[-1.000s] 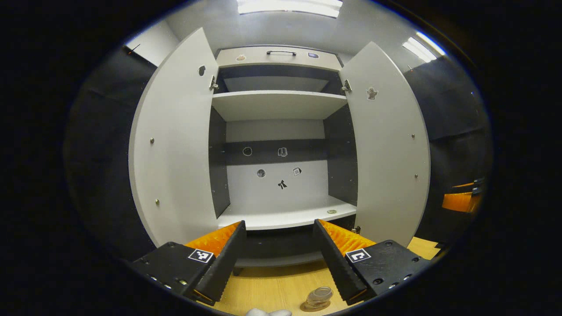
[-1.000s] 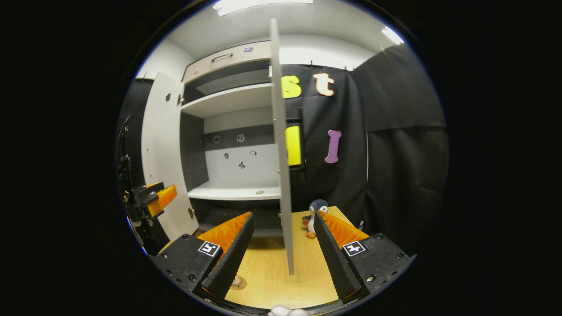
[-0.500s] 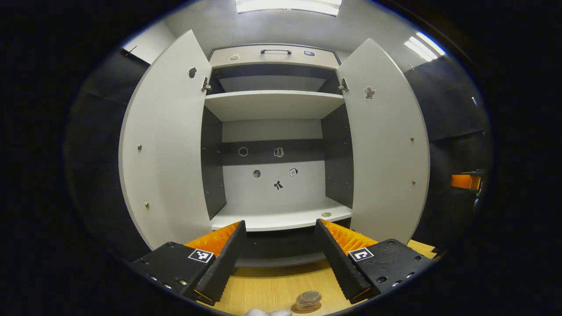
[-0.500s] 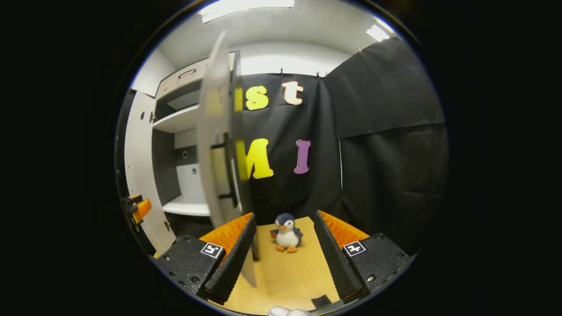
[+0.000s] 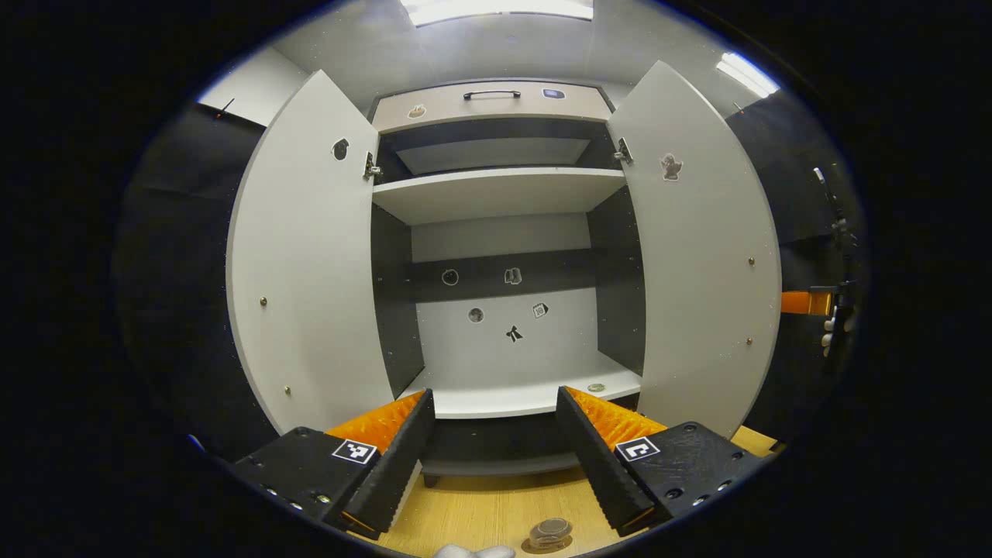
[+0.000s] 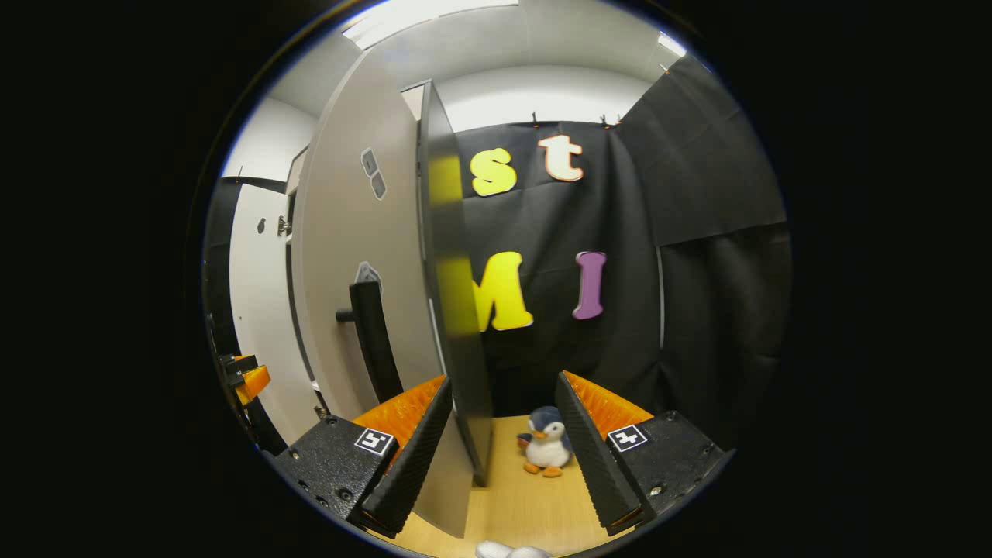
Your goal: Grasp the bottle in the cabinet with the left hand and place it on the coaster, then close the right door with the right hand and the left door with the left hand.
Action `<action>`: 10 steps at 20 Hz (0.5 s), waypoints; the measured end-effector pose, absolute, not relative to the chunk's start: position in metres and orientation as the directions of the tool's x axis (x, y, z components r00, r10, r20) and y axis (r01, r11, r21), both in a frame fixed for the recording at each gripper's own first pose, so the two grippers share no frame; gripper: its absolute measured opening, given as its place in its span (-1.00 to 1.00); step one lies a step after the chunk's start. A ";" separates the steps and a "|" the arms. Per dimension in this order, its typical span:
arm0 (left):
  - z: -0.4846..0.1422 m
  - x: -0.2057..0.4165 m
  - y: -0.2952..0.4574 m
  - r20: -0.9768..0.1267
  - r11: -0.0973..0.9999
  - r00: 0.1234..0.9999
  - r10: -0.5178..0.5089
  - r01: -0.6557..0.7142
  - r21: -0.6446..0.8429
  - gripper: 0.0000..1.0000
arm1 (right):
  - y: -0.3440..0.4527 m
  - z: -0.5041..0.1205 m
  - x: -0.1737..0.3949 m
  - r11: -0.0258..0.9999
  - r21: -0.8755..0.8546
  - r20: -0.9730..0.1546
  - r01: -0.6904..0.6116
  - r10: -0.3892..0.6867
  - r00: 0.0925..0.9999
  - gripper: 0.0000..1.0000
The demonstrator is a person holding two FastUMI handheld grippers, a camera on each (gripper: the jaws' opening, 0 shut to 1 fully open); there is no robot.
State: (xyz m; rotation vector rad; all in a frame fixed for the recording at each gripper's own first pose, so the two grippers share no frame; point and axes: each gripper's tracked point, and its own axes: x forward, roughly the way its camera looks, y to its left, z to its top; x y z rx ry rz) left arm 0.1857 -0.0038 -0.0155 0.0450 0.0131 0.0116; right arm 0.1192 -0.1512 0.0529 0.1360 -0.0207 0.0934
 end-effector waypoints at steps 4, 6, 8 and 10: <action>-0.002 0.177 0.004 -0.015 0.995 0.997 0.079 -0.077 0.069 0.92 | -0.133 0.062 0.130 0.976 0.104 0.020 -0.190 0.189 0.982 0.65; -0.001 0.174 0.006 -0.024 0.992 0.994 0.109 -0.108 0.064 0.92 | -0.127 0.063 0.133 0.972 0.080 0.011 -0.219 0.219 0.976 0.63; -0.001 0.172 0.006 -0.033 0.991 0.991 0.129 -0.127 0.050 0.92 | -0.122 0.064 0.130 0.971 0.073 0.009 -0.228 0.228 0.974 0.63; -0.004 0.168 0.010 -0.044 0.985 0.985 0.164 -0.161 0.059 0.92 | -0.111 0.064 0.128 0.968 0.074 0.008 -0.239 0.239 0.971 0.60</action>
